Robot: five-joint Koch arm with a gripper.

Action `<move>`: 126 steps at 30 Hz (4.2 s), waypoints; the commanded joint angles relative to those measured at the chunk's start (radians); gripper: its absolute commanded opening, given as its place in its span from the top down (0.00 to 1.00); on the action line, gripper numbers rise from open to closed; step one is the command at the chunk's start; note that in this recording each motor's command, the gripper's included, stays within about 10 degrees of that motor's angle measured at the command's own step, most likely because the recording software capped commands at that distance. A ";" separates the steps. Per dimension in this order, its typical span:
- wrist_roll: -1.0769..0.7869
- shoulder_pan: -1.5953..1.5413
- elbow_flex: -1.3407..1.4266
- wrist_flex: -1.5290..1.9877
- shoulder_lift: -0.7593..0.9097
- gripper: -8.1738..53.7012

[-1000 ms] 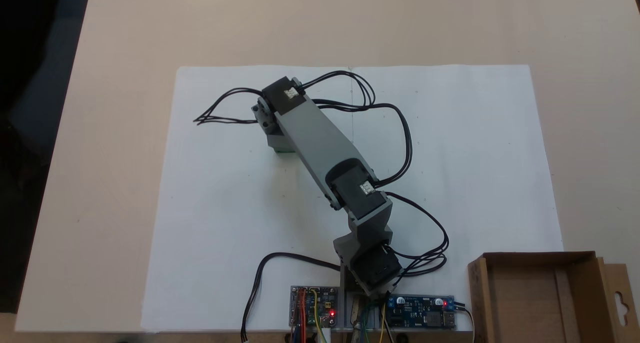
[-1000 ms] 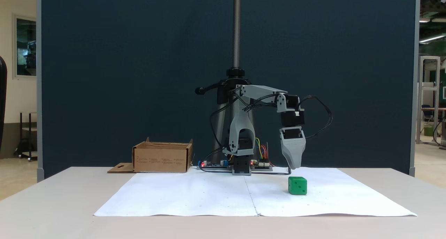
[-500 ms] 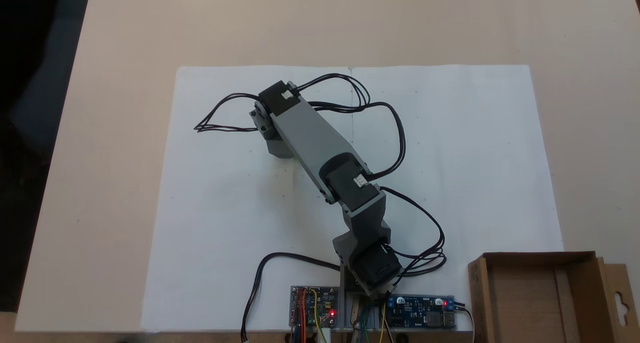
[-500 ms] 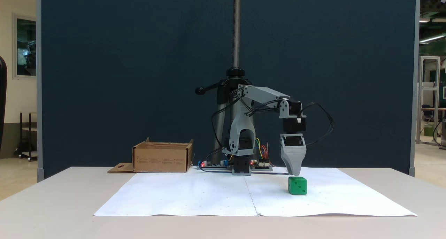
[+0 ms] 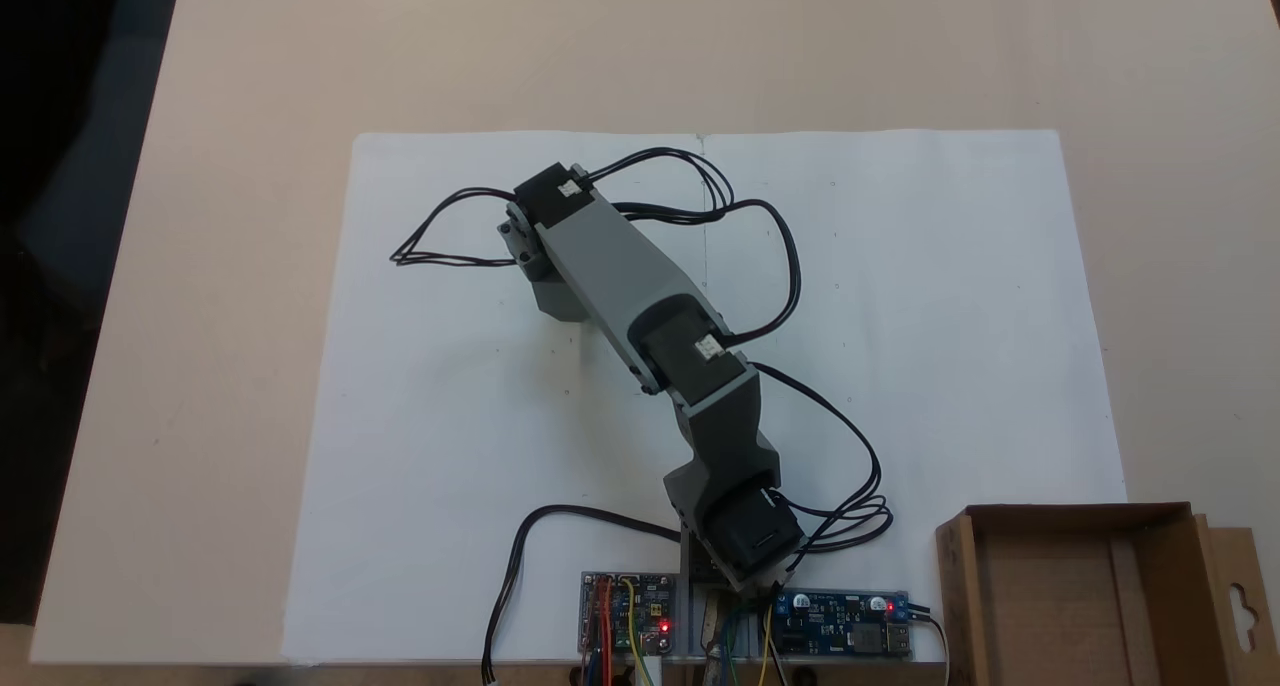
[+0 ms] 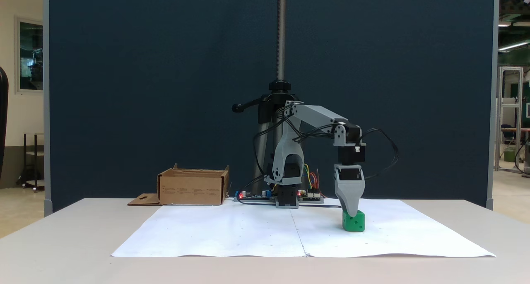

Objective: Grasp a green dice and put it in the bin.

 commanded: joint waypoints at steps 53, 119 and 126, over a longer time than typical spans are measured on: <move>0.101 -0.014 -0.017 -0.109 -0.077 0.28; -0.356 1.313 -0.097 -0.158 0.537 0.61; -0.462 1.597 -0.097 -0.115 0.566 0.61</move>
